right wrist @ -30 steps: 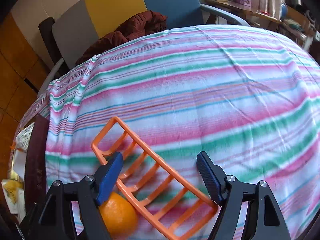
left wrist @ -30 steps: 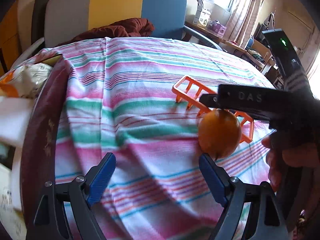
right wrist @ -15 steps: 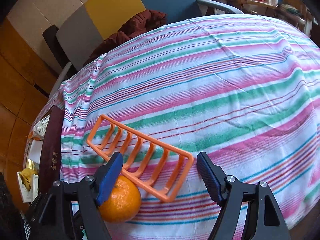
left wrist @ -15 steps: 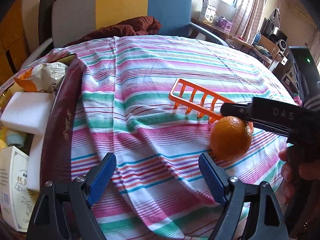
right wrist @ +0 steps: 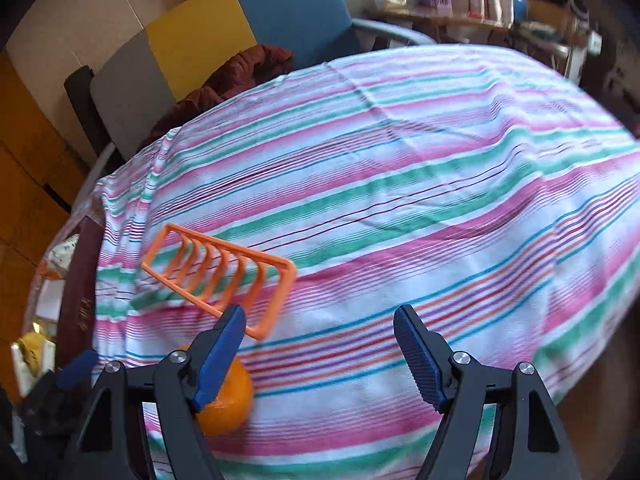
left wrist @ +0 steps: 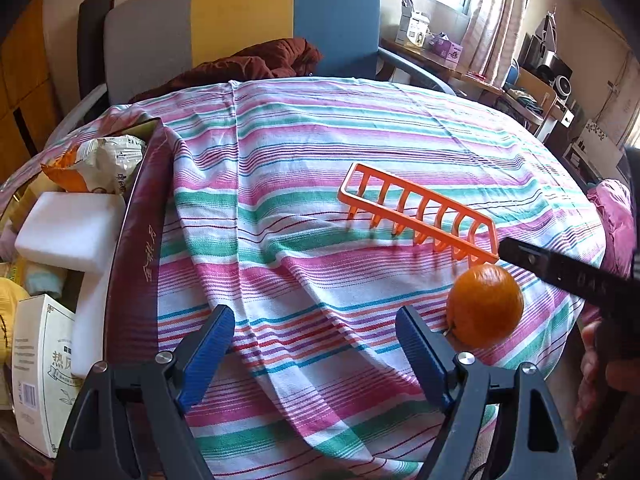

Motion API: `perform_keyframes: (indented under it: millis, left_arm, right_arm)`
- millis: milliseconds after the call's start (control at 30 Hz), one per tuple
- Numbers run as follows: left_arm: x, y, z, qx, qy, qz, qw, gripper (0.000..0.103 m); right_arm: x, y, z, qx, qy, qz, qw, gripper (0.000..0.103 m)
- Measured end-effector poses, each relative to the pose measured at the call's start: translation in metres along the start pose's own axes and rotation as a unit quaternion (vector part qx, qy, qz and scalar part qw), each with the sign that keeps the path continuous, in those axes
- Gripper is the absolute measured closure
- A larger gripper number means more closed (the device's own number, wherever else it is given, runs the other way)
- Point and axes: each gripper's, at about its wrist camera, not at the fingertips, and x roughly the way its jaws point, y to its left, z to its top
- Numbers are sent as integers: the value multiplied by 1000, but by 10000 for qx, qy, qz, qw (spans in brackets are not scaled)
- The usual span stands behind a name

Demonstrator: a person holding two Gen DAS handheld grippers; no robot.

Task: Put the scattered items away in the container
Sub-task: 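Grasp the orange with the left tool while the right tool holds the rack, then carry the orange and the orange rack over the gold tray with both tools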

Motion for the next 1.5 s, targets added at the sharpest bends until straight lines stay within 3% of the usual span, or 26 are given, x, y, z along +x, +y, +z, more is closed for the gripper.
perform_keyframes:
  millis: [100, 167, 367, 533, 633, 767, 933, 1067, 1167, 1367, 1500]
  left_arm:
    - [3, -1, 0, -68, 58, -43, 10000, 19]
    - [4, -2, -1, -52, 76, -17, 10000, 19]
    - [0, -1, -1, -55, -1, 11, 10000, 19]
    - [-10, 2, 2, -147, -152, 38, 9998, 19]
    - [-24, 6, 4, -144, -422, 122, 9989, 19]
    - [-40, 18, 6, -252, -762, 256, 9964, 19]
    - [-33, 24, 9, -261, -672, -21, 9974, 19]
    - [-16, 14, 18, 55, -487, -62, 9988, 19]
    - [-4, 12, 28, 125, -346, 21, 9993, 19]
    - [10, 29, 45, -136, -210, 333, 9991, 19]
    - [22, 38, 56, -43, -17, 440, 9990, 19]
  right_arm:
    - [3, 4, -7, -267, -92, -373, 9989, 25]
    - [9, 6, -10, -306, -14, -307, 9991, 26]
    - [-11, 2, -13, -368, -389, -323, 9980, 26]
    - [-9, 6, -26, -695, 18, -271, 9972, 26]
    - [-6, 24, -34, -813, -68, -129, 9966, 27]
    - [-8, 58, -27, -963, -273, 432, 9940, 27]
    - [-20, 76, -21, -1185, -578, 722, 9886, 26]
    - [-20, 60, -3, -1361, -691, 842, 9847, 17]
    - [-5, 54, 15, -1574, -520, 923, 9818, 10]
    - [32, 77, 30, -2515, -99, 1078, 9618, 10]
    - [58, 89, 33, -2878, 325, 1158, 9501, 12]
